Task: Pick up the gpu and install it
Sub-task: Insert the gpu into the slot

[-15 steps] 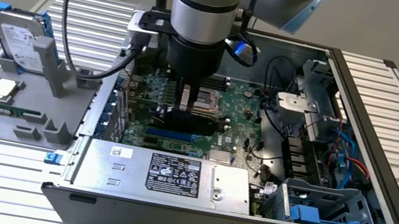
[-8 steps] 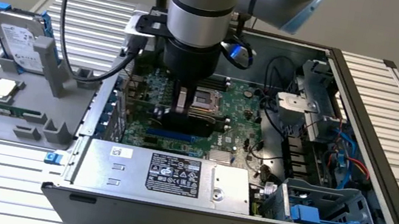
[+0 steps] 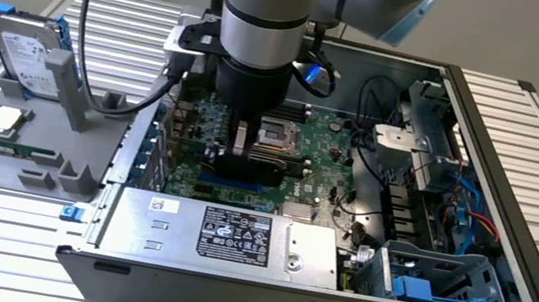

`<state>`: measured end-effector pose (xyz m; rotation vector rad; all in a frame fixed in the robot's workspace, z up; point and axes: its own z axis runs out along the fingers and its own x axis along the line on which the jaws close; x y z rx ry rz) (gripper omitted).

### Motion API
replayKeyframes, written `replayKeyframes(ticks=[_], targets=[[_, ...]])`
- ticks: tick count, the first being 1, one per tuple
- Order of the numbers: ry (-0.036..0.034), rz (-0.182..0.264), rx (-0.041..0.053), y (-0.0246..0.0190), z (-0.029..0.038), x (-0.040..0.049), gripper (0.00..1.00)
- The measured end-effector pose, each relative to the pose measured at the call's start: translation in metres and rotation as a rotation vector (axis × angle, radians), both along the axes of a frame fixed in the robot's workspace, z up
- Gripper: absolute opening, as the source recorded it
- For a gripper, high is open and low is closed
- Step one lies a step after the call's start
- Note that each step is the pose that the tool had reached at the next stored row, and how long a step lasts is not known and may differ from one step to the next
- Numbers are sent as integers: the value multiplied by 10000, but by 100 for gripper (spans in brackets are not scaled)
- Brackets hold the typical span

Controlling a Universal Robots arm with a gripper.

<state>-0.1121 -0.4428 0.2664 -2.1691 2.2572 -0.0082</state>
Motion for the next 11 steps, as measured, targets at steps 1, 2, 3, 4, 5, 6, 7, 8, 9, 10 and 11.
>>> replayKeyframes(ticks=[1, 2, 3, 4, 5, 6, 7, 8, 9, 10, 11], targets=[[0, 0, 0, 0, -10, -4, 0], [-1, 1, 1, 0, -20, -6, 0], [0, 1, 0, 0, -29, -8, 0], [0, 0, 0, 0, -38, -11, 0], [0, 0, 0, 0, -45, -13, 0], [-1, 1, 3, 0, -51, -16, 0], [-1, 0, 9, 0, -55, -20, 0], [-1, 1, 17, 0, -58, -23, 0], [0, 2, 25, 0, -59, -24, 0], [1, 3, 33, 0, -60, -25, 0], [0, 2, 40, 0, -62, -26, 0]])
